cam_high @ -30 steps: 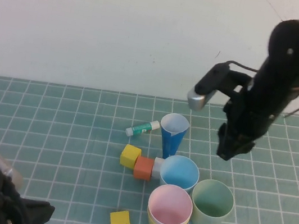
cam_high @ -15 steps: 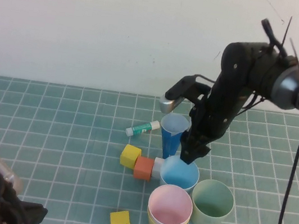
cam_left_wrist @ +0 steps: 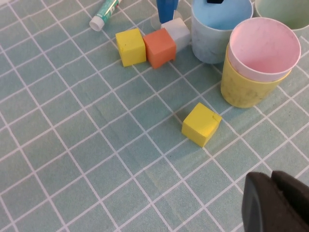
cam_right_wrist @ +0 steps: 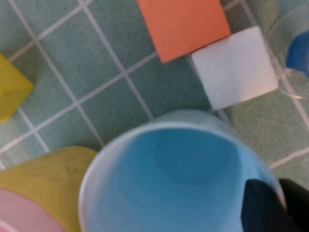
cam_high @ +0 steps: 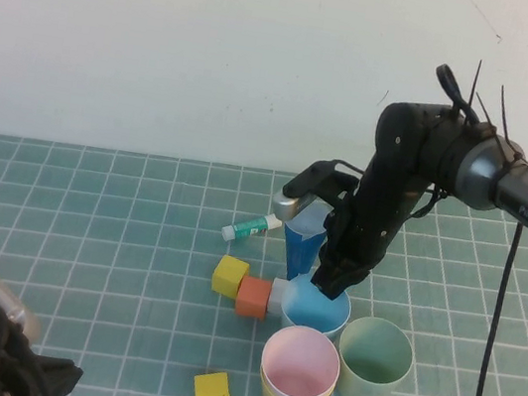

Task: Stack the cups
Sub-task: Pick up the blue cup, then place the blue cup on the green cup

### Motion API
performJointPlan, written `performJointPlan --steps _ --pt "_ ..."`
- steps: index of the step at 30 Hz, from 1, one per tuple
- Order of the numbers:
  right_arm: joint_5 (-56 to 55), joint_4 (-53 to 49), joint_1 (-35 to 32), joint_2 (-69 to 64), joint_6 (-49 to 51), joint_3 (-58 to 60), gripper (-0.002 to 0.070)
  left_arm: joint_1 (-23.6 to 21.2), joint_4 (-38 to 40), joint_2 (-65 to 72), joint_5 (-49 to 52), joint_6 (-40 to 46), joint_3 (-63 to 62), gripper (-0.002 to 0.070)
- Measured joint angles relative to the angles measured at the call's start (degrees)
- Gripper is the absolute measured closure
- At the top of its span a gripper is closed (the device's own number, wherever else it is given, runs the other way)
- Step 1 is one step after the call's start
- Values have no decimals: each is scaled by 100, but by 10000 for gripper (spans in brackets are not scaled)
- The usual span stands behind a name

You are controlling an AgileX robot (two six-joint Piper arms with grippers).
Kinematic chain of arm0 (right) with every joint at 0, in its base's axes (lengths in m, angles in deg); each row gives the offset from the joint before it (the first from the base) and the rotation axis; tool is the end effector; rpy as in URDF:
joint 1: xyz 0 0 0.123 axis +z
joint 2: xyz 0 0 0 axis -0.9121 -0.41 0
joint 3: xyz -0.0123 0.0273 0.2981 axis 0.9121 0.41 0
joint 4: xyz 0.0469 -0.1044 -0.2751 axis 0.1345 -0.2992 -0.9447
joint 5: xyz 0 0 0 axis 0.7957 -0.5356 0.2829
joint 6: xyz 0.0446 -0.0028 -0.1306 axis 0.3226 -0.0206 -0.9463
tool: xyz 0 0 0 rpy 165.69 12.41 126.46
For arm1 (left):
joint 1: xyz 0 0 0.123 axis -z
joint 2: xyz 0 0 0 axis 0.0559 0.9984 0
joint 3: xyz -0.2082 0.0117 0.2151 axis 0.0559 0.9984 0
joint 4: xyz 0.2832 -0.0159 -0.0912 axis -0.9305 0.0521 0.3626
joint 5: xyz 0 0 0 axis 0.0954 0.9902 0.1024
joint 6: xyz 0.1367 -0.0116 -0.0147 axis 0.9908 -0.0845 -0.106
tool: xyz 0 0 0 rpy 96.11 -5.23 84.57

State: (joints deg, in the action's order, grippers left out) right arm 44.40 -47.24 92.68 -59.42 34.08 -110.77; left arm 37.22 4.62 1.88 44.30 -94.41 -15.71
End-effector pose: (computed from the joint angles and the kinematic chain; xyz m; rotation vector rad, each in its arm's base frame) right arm 0.4740 0.2700 0.0836 -1.4654 2.6119 0.2829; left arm 0.1587 -0.1325 0.2420 0.6995 2.1257 -0.4082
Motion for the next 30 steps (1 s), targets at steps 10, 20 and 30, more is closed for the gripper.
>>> performJointPlan --steps 10,20,30 --pt "566 -93 0 789 163 -631 660 0 -61 0 10 0 0 677" --pt "686 -473 0 2907 508 373 660 0 -137 0 10 0 0 677" --pt "268 -583 0 3063 797 2397 660 0 -199 0 10 0 0 677"
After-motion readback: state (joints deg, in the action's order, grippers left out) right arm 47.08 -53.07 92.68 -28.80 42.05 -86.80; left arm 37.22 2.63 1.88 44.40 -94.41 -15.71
